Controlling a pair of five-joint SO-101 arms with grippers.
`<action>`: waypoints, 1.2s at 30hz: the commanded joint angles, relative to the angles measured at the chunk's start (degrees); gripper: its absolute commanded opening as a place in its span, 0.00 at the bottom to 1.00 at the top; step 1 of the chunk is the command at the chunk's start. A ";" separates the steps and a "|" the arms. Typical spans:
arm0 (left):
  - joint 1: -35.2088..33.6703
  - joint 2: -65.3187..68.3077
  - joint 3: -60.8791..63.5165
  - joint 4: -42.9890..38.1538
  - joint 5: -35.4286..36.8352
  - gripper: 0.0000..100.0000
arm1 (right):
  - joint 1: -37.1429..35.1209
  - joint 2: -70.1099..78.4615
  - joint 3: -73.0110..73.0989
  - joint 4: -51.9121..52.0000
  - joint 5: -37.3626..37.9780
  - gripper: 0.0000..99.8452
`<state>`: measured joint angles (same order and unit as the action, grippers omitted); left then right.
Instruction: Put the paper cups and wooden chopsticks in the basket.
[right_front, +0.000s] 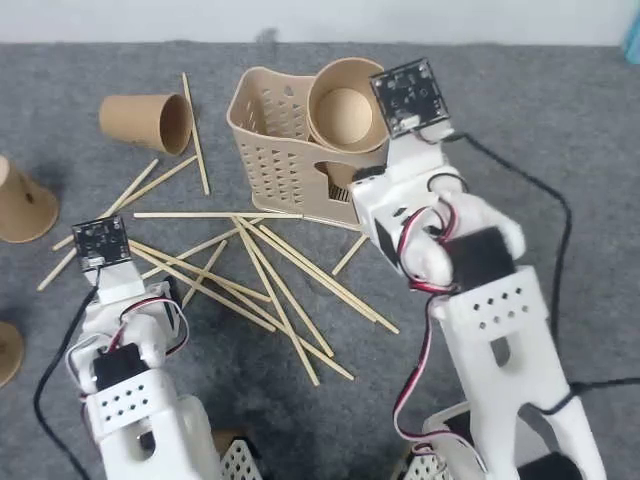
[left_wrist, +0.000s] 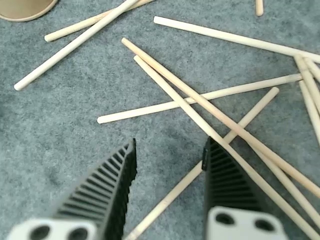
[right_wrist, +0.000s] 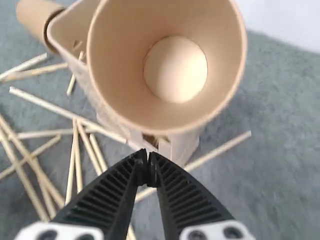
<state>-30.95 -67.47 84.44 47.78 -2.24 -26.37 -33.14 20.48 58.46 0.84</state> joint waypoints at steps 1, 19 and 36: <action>-0.44 -0.97 -0.40 0.18 -0.79 0.21 | -0.13 -2.77 3.25 -10.15 0.97 0.01; -0.44 -0.97 -0.40 0.09 -0.79 0.21 | -0.22 -3.47 4.84 -21.49 0.79 0.01; -0.44 -0.97 -0.40 0.18 -0.79 0.21 | 3.38 -2.68 17.14 -40.84 0.88 0.01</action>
<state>-30.95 -67.47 84.44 47.78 -2.24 -24.97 -33.93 37.27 20.66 0.84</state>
